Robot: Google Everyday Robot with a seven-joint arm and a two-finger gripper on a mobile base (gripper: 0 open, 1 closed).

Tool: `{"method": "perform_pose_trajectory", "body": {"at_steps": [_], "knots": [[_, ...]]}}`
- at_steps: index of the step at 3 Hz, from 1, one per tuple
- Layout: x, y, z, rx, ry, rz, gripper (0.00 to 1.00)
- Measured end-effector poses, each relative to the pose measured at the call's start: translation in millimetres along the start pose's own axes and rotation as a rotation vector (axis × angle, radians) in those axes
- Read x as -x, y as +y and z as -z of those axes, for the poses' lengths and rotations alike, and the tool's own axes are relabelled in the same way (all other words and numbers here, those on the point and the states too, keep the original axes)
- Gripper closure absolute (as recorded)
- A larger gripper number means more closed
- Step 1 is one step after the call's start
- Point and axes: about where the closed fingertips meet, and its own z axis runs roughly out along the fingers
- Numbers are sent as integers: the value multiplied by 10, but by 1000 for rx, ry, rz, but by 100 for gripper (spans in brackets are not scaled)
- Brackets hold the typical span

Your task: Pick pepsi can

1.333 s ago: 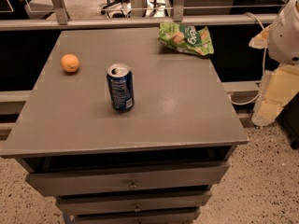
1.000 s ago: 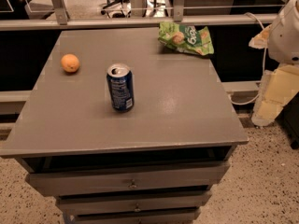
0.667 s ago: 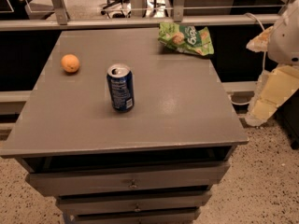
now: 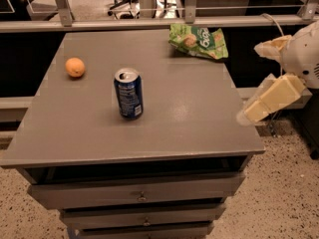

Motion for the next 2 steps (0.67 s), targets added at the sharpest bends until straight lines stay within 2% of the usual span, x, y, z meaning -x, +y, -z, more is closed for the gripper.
{"method": "perform_pose_trajectory", "body": {"at_steps": [1,2], "knots": [[158,0,-344,8,-205,28,0],[184,62,-660,38,-304,17,0]]}}
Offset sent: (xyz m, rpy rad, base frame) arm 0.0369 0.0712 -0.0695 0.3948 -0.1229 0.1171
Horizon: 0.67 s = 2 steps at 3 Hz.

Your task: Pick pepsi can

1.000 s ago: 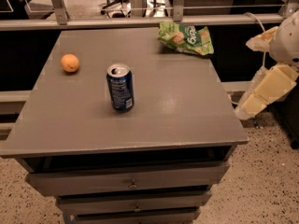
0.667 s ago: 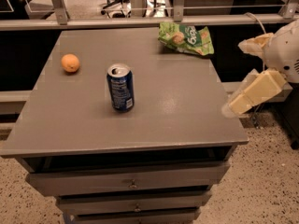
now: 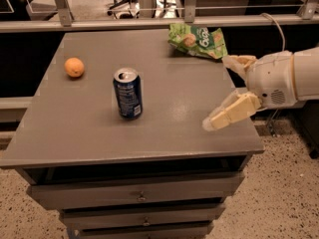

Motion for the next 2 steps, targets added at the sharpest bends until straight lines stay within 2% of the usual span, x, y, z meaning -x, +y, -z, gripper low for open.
{"method": "perform_pose_trajectory", "body": {"at_steps": [1,2], "knots": [[-145,76,-251,34,-9,-54,0],[-146,83,-278,34,-15,-58,0]]}}
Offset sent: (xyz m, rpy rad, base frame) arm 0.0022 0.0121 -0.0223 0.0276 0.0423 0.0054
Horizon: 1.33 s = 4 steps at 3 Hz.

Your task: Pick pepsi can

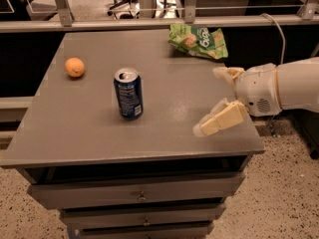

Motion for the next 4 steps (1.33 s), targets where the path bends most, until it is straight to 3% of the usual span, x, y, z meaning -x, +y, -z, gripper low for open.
{"method": "perform_pose_trajectory", "body": {"at_steps": [1,3,4], "knots": [[40,-2,-189,-16,-69,10,0],[356,58,-823,95,-206,84,0],[494,215,-1199,169,-251,77,0]]}}
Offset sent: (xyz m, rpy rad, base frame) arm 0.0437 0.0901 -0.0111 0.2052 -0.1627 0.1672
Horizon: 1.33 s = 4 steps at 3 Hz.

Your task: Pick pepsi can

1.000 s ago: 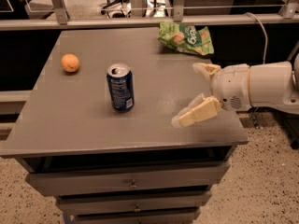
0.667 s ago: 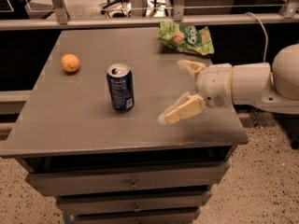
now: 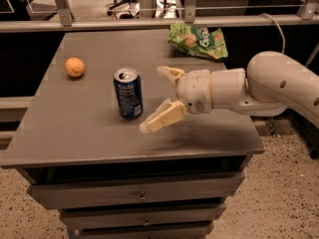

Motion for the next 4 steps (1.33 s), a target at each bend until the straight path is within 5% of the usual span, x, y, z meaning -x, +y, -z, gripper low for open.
{"method": "perform_pose_trajectory", "body": {"at_steps": [1,2,4], "knots": [[17,55,-206,22,-30,-19,0],[58,37,-437,34,-70,-26,16],[225,-50,-730,73,-141,66,63]]}}
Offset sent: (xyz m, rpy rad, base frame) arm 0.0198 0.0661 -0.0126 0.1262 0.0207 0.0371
